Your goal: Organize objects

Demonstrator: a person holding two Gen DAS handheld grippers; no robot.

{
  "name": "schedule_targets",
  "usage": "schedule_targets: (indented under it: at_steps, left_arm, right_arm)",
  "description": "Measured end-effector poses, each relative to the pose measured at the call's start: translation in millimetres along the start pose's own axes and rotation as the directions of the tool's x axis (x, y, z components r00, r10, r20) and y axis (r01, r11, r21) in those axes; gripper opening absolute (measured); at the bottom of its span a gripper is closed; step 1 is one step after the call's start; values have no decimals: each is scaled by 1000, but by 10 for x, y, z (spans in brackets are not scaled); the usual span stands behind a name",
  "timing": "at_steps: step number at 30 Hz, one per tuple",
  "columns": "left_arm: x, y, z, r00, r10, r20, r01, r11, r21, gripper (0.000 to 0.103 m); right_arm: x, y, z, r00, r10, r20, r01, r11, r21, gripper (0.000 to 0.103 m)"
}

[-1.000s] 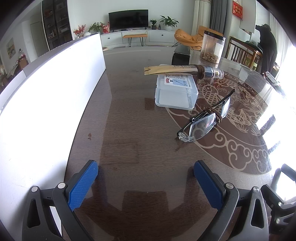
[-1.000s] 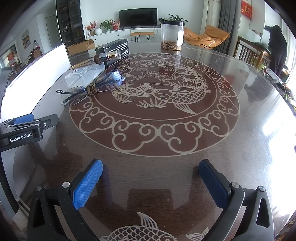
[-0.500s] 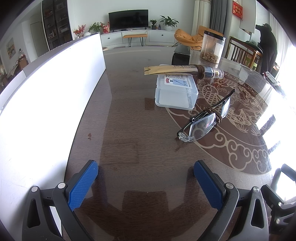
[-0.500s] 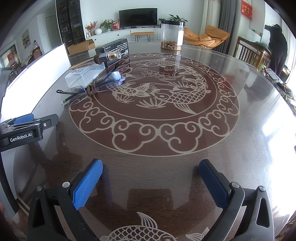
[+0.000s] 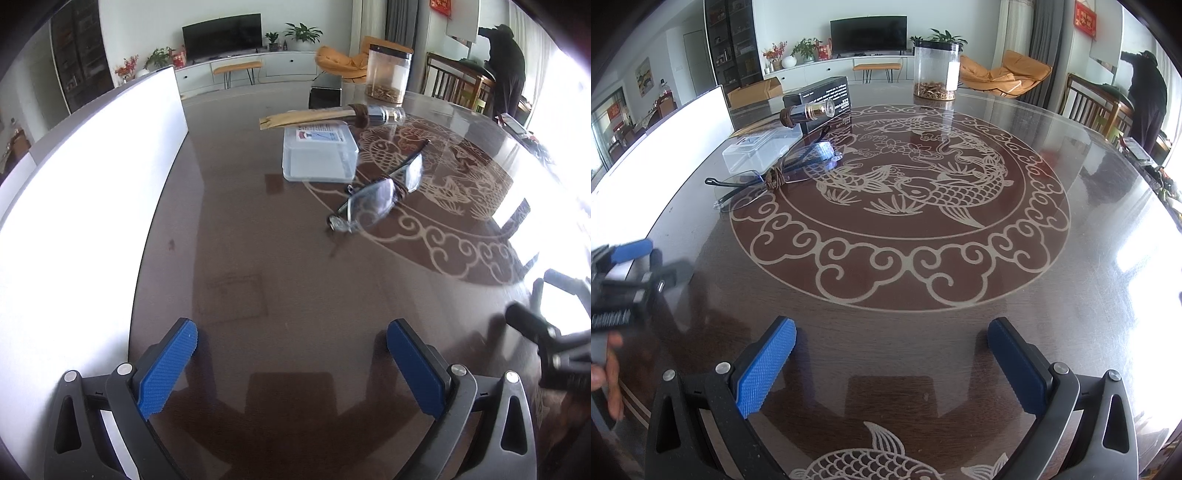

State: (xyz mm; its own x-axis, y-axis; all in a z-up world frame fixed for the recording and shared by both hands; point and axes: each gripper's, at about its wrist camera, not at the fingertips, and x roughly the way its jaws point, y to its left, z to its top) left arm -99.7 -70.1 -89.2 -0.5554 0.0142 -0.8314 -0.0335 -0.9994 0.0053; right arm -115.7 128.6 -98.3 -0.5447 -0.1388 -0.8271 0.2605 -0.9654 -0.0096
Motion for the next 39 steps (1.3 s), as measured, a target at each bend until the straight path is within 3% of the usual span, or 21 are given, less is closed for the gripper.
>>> schedule_targets:
  at_steps: [3, 6, 9, 12, 15, 19, 28, 32, 36, 39]
  left_arm:
    - [10, 1, 0, 1000, 2, 2, -2, 1000, -9, 103]
    - [17, 43, -8, 1000, 2, 1, -2, 1000, -9, 103]
    - [-7, 81, -52, 1000, 1, 2, -1, 1000, -8, 103]
    - [-11, 83, -57, 1000, 1, 2, -1, 1000, -8, 103]
    - [-11, 83, -56, 1000, 1, 2, -1, 1000, -8, 103]
    - [-11, 58, -45, 1000, 2, 2, -2, 1000, -8, 103]
    - [-10, 58, -45, 1000, 1, 1, -1, 1000, -8, 103]
    - [-10, 59, -42, 1000, 2, -4, -2, 1000, -5, 103]
    - [-3, 62, 87, 998, -10, -67, 10, 1000, 5, 103]
    - [-198, 26, 346, 1000, -23, 13, 22, 1000, 22, 103]
  right_arm:
    - [95, 34, 235, 996, 65, -55, -64, 997, 31, 103]
    - [104, 131, 641, 986, 163, 41, -168, 976, 141, 103]
    - [233, 317, 1017, 981, 175, 83, -188, 966, 177, 103]
    - [593, 586, 1230, 985, 174, -8, -170, 971, 165, 103]
    - [747, 733, 1181, 992, 116, -48, -112, 991, 75, 103]
    - [689, 576, 959, 1000, 15, -2, -15, 1000, -27, 102]
    - [398, -520, 484, 999, -40, -3, 40, 997, 61, 103]
    - [272, -643, 352, 999, -39, 6, 39, 998, 59, 103]
    - [247, -622, 347, 999, -40, 16, 39, 998, 55, 103]
    - [249, -629, 353, 999, -38, 19, 37, 998, 53, 103]
